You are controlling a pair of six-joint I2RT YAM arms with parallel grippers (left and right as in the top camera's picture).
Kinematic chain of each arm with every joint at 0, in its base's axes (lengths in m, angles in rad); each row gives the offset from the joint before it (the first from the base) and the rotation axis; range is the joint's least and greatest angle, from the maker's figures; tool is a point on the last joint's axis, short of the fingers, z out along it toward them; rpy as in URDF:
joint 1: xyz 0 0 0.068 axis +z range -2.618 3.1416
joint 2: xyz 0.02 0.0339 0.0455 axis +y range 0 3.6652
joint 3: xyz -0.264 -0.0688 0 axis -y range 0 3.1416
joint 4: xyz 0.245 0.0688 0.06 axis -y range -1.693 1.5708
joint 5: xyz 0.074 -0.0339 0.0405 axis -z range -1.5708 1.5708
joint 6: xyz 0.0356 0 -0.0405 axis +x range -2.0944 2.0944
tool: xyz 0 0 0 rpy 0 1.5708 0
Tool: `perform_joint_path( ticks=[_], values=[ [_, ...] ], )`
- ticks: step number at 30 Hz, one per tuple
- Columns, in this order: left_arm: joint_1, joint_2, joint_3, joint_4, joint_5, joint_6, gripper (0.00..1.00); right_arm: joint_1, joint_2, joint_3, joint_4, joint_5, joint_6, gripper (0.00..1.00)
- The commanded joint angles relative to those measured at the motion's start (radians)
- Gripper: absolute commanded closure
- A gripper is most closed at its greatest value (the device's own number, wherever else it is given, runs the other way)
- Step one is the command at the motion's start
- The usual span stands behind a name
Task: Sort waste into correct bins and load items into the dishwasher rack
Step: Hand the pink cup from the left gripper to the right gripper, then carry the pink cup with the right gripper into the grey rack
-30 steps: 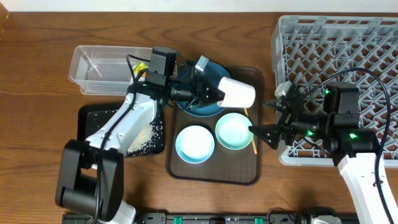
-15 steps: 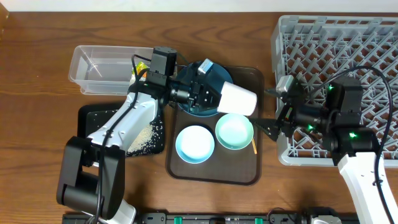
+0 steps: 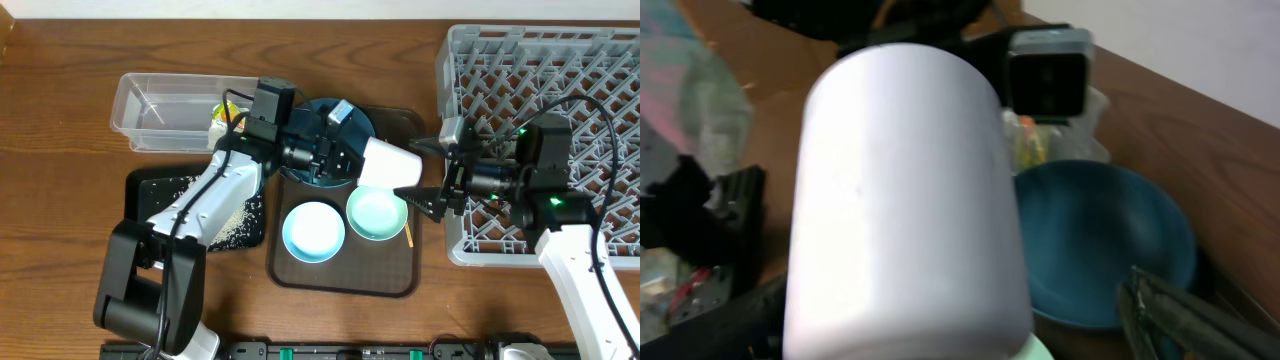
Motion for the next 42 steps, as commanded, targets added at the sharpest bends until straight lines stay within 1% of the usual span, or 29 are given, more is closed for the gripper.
perform_joint_path(
  ticks=[1,5,8,11,16,25,27,28,30,32,34,35,38,40,42],
  values=[
    [-0.006,-0.003,0.011,0.003,0.019,-0.006,0.94,0.005,0.006,0.017,0.012,-0.055,0.005,0.05],
    [-0.006,-0.003,0.011,0.003,0.015,-0.006,0.94,0.008,0.006,0.017,0.021,-0.062,0.024,0.07],
    [-0.006,-0.003,0.011,0.003,0.011,-0.009,0.94,0.017,0.006,0.017,0.021,-0.067,0.024,0.16],
    [-0.006,-0.003,0.011,0.003,0.011,-0.009,0.94,0.026,0.006,0.017,0.022,-0.067,0.024,0.19],
    [-0.006,-0.003,0.011,0.003,0.011,-0.009,0.94,0.029,0.006,0.017,0.021,-0.066,0.024,0.29],
    [-0.006,-0.003,0.011,0.003,-0.014,-0.009,0.90,0.029,0.006,0.017,0.013,-0.065,0.035,0.37],
    [-0.006,-0.003,0.011,0.003,-0.029,-0.008,0.83,0.029,0.006,0.017,0.012,-0.053,0.071,0.37],
    [-0.006,-0.003,0.011,0.003,-0.041,-0.008,0.75,0.029,0.006,0.017,0.012,-0.039,0.093,0.38],
    [-0.006,-0.003,0.011,0.003,-0.077,-0.004,0.70,0.029,0.006,0.017,0.012,-0.002,0.146,0.45],
    [-0.006,-0.003,0.011,0.002,-0.121,-0.004,0.61,0.029,0.006,0.017,0.011,0.046,0.209,0.53],
    [-0.006,-0.003,0.011,-0.005,-0.169,-0.004,0.56,0.029,0.006,0.017,0.004,0.085,0.254,0.56],
    [-0.005,-0.003,0.011,-0.018,-0.211,-0.004,0.52,0.029,0.005,0.017,-0.003,0.106,0.274,0.58],
    [-0.003,-0.006,0.011,-0.104,-0.365,0.046,0.50,0.029,0.005,0.017,-0.044,0.206,0.326,0.66],
    [-0.003,-0.015,0.011,-0.202,-0.498,0.107,0.48,0.029,0.005,0.017,-0.071,0.262,0.341,0.69],
    [-0.004,-0.037,0.011,-0.332,-0.666,0.190,0.46,0.029,0.003,0.019,-0.104,0.325,0.346,0.70]
  ],
)
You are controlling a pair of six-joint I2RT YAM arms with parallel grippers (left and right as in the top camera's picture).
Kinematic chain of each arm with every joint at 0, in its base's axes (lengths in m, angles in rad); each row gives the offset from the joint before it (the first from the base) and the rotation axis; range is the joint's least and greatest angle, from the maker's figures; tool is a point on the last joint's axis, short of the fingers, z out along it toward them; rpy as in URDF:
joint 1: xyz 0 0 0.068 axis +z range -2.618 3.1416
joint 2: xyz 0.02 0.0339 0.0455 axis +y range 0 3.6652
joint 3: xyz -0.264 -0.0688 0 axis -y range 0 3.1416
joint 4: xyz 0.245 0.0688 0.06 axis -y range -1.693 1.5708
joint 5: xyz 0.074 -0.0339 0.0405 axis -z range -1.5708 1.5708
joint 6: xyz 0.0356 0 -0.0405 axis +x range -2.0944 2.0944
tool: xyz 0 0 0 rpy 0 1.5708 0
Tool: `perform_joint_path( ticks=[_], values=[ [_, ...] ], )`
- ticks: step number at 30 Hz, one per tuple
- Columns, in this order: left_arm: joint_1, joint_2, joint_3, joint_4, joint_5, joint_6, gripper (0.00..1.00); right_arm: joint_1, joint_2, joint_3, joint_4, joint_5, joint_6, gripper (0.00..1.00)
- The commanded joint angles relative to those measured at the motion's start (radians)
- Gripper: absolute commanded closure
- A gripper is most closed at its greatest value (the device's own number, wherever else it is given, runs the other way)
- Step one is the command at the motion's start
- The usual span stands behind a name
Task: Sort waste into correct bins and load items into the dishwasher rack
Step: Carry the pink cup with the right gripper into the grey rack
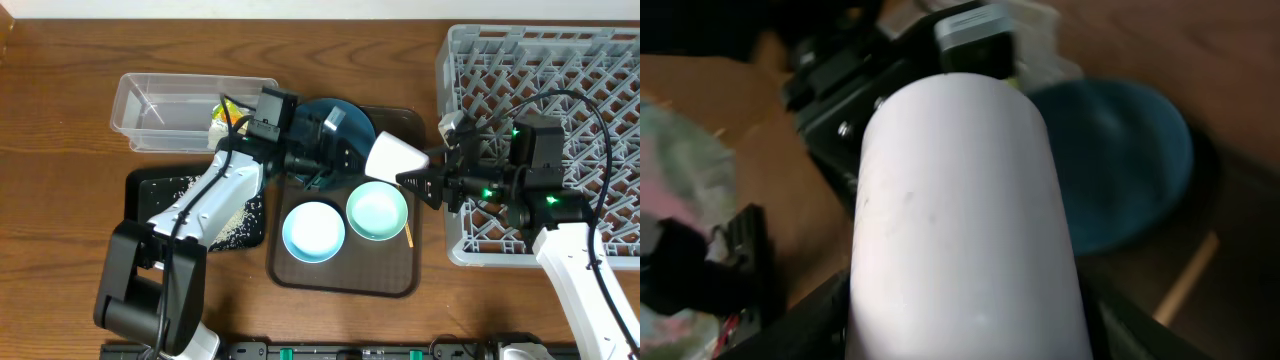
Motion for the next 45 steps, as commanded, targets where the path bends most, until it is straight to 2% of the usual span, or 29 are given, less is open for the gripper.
perform_joint_path(
  ticks=[1,5,10,16,28,31,39,45],
  values=[
    [-0.001,-0.051,0.008,-0.137,-0.341,0.166,0.46,0.018,-0.003,0.021,-0.032,0.145,0.059,0.69],
    [-0.001,-0.154,0.008,-0.314,-0.595,0.269,0.45,0.016,-0.029,0.064,-0.127,0.260,0.070,0.72],
    [-0.001,-0.304,0.008,-0.438,-0.847,0.297,0.45,0.013,-0.042,0.220,-0.322,0.476,0.102,0.75],
    [-0.001,-0.411,0.008,-0.502,-1.023,0.297,0.45,-0.064,-0.040,0.367,-0.527,0.665,0.188,0.80],
    [-0.002,-0.423,0.008,-0.509,-1.038,0.297,0.44,-0.434,0.087,0.564,-0.782,0.821,0.219,0.83],
    [-0.002,-0.423,0.008,-0.509,-1.038,0.297,0.44,-0.506,0.155,0.625,-0.818,0.861,0.219,0.88],
    [-0.002,-0.423,0.008,-0.512,-1.038,0.297,0.44,-0.637,0.297,0.653,-0.804,0.937,0.230,0.97],
    [-0.002,-0.423,0.008,-0.523,-1.038,0.297,0.44,-0.724,0.342,0.653,-0.760,0.971,0.276,0.99]
  ],
)
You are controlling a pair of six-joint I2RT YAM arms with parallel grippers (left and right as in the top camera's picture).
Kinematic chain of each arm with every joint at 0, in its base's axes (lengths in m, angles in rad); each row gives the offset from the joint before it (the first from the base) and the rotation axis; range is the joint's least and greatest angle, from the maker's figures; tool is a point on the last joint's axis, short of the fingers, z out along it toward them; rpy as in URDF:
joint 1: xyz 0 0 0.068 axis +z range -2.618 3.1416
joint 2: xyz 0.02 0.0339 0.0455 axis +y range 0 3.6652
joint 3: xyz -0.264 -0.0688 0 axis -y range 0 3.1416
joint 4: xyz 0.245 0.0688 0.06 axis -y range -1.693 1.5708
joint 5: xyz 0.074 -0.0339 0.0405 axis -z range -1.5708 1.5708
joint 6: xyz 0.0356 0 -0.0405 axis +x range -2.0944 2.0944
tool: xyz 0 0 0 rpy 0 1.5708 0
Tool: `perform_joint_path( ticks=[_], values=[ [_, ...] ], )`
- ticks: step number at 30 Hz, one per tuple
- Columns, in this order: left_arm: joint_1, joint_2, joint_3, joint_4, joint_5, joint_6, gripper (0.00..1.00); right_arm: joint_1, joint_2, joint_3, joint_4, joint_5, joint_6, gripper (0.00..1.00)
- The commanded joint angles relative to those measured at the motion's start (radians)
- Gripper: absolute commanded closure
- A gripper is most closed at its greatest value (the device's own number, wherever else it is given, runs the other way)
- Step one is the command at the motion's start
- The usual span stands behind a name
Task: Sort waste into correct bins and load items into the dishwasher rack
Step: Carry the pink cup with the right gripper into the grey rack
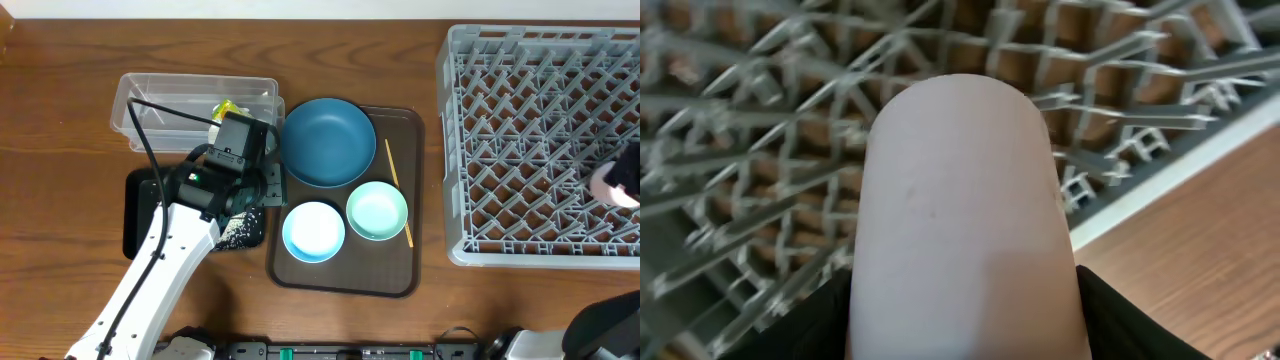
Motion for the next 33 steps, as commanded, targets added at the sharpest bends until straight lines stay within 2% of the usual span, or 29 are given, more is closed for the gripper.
perform_joint_path(
  ticks=[1,9,22,26,27,28,30,31,32,33],
  values=[
    [-0.002,-0.006,0.010,-0.007,-0.012,0.009,0.44,-0.053,0.005,0.021,0.037,0.033,0.055,0.99],
    [-0.002,-0.006,0.009,-0.006,-0.012,0.009,0.44,-0.138,0.045,0.019,0.088,0.032,0.091,0.99],
    [-0.002,-0.006,0.006,-0.007,-0.012,0.008,0.44,-0.142,0.175,0.019,0.111,0.019,0.090,0.97],
    [-0.002,-0.006,0.006,-0.007,-0.012,0.009,0.44,-0.141,0.206,0.019,0.107,0.010,0.090,0.91],
    [-0.002,-0.006,0.006,-0.007,-0.012,0.008,0.44,-0.141,0.209,0.019,0.106,0.001,0.090,0.85],
    [-0.002,-0.006,0.006,-0.006,-0.012,0.009,0.44,-0.141,0.212,0.019,0.105,-0.013,0.090,0.71],
    [-0.002,-0.006,0.006,-0.006,-0.012,0.009,0.44,-0.141,0.212,0.019,0.106,-0.055,0.090,0.35],
    [-0.002,-0.006,0.006,-0.006,-0.012,0.008,0.44,-0.141,0.212,0.020,0.106,-0.089,0.089,0.20],
    [-0.002,-0.006,0.006,-0.007,-0.012,0.009,0.44,-0.143,0.212,0.020,0.106,-0.123,0.085,0.08],
    [-0.002,-0.006,0.006,-0.007,-0.012,0.008,0.44,-0.143,0.212,0.020,0.105,-0.141,0.078,0.06]
  ],
)
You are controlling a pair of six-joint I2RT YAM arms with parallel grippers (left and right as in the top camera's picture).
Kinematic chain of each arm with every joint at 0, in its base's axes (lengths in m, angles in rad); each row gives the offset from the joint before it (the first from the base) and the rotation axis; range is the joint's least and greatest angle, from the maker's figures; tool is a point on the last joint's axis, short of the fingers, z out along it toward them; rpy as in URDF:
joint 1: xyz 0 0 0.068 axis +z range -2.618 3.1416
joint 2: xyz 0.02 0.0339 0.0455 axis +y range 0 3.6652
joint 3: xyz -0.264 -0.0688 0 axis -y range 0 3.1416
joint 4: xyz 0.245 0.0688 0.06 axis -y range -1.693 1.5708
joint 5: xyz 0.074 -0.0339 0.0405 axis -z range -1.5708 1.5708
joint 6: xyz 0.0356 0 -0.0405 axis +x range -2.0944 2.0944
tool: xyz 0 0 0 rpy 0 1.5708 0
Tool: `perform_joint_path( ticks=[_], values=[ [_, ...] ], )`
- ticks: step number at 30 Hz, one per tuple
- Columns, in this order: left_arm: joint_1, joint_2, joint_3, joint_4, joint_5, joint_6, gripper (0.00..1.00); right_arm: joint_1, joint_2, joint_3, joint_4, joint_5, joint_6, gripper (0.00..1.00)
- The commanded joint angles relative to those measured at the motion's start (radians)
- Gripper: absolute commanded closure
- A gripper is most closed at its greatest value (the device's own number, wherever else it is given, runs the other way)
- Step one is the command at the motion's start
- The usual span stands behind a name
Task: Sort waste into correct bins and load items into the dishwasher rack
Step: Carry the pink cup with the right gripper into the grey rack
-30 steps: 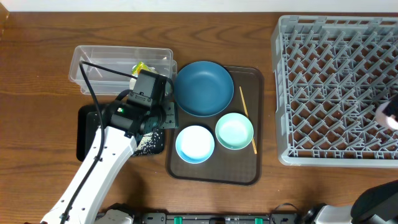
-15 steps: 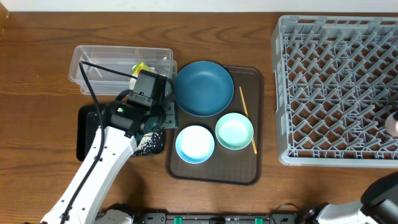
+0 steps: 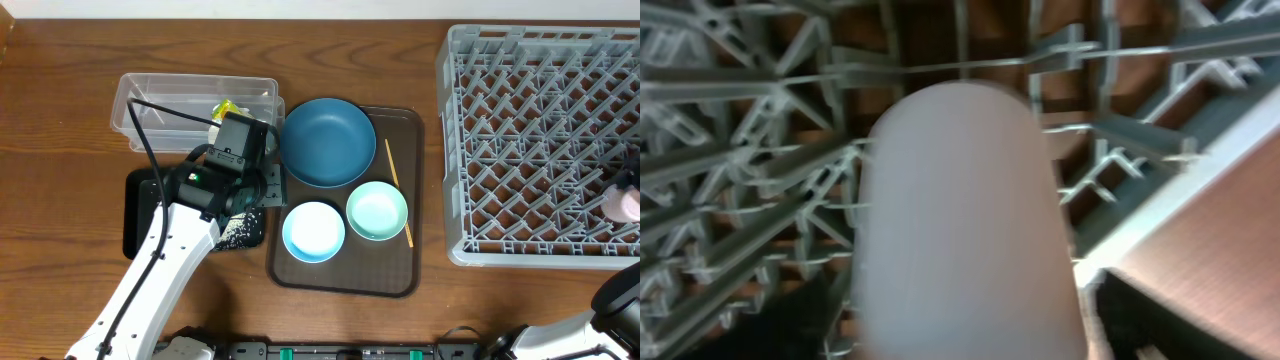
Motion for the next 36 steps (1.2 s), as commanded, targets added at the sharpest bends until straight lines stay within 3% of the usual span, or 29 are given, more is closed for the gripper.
perform_joint_path(
  ticks=[1,10,17,25,29,36],
  values=[
    [-0.002,-0.006,0.006,-0.003,-0.012,0.009,0.44,-0.004,0.004,0.019,0.000,-0.108,-0.005,0.04],
    [-0.002,-0.006,0.006,-0.003,-0.012,0.009,0.43,-0.003,-0.085,0.022,0.003,-0.151,0.003,0.03],
    [-0.002,-0.006,0.006,-0.003,-0.012,0.009,0.39,0.066,-0.249,0.022,0.038,-0.517,-0.098,0.10],
    [-0.002,-0.005,0.006,-0.003,-0.012,0.009,0.38,0.377,-0.300,0.016,-0.016,-0.547,-0.257,0.15],
    [-0.002,-0.005,0.006,-0.003,-0.012,0.009,0.38,0.574,-0.289,-0.013,-0.022,-0.499,-0.260,0.21],
    [-0.002,-0.005,0.006,-0.003,-0.012,0.009,0.38,0.848,-0.219,-0.063,-0.027,-0.298,-0.247,0.20]
  ],
)
